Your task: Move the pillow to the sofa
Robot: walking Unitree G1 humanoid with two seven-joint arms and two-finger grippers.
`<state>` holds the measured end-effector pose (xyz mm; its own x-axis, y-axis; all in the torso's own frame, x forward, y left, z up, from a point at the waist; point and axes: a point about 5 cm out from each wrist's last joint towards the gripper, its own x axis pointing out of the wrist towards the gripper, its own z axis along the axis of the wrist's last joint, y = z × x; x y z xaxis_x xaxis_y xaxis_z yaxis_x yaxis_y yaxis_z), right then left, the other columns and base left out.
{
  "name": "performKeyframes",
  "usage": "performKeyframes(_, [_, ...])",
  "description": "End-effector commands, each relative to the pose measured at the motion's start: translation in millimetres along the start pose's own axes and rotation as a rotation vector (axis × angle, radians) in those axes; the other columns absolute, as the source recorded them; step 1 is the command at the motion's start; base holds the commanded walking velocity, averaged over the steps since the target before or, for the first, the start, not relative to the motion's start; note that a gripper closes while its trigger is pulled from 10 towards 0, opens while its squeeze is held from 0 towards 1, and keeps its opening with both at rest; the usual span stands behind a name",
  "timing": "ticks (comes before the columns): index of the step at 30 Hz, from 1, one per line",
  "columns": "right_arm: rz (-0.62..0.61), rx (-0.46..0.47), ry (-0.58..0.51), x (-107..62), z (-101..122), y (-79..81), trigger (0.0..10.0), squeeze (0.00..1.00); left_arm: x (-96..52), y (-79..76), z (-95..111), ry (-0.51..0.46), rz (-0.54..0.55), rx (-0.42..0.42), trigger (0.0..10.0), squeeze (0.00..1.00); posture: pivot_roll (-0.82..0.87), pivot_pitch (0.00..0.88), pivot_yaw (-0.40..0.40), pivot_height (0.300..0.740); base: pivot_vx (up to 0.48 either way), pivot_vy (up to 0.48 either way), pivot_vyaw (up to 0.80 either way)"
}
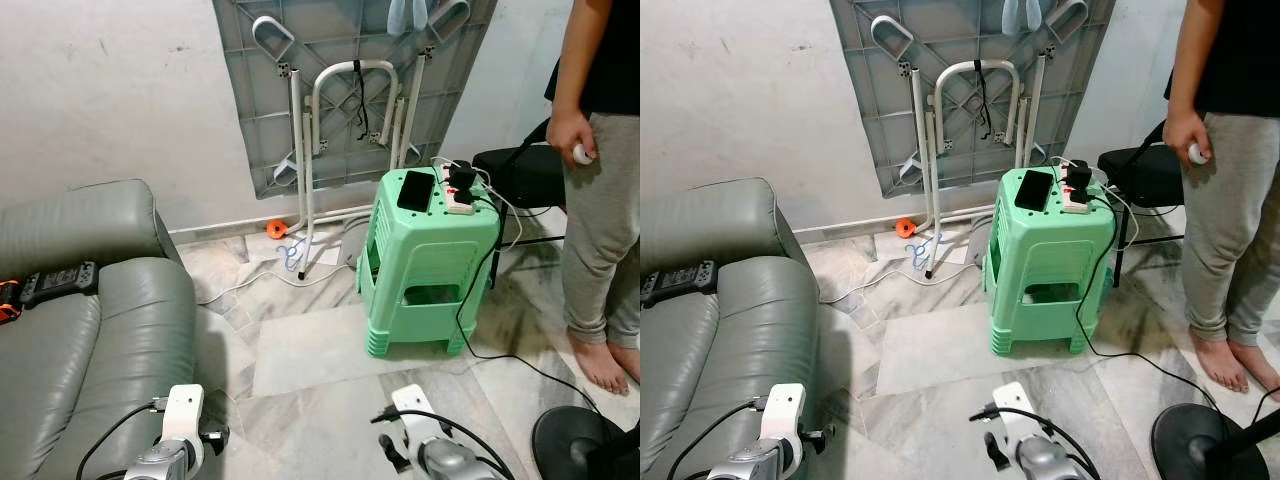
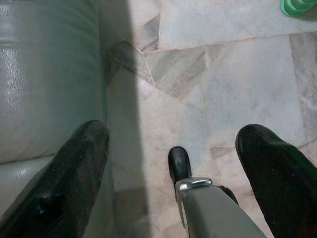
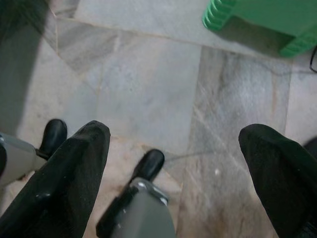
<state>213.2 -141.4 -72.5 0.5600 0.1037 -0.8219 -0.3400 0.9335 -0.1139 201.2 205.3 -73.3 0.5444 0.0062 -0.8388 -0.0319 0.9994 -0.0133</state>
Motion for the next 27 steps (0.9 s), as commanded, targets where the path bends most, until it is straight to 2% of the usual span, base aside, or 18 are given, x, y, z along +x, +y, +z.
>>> performKeyframes(1, [-0.005,-0.001,0.009,-0.1,-1.2,-0.7,10.0,0.0,-1.0,5.6,-1.2,0.006,0.011,0.011,10.0,0.0,0.02,0.0,0.042,0.74,0.349,0.0,0.0])
performKeyframes(5, [-0.01,0.001,0.017,-1.3,-6.9,-5.6,10.0,0.0,-1.0,5.6,-1.1,0.006,0.011,0.012,10.0,0.0,0.02,0.0,0.042,0.74,0.352,0.0,0.0])
performKeyframes(27, [-0.006,-0.012,0.017,-1.2,-6.6,-5.3,10.0,0.0,-0.9,6.1,-0.2,0.009,0.011,0.016,10.0,0.0,0.02,0.0,0.049,0.74,0.369,0.0,0.0])
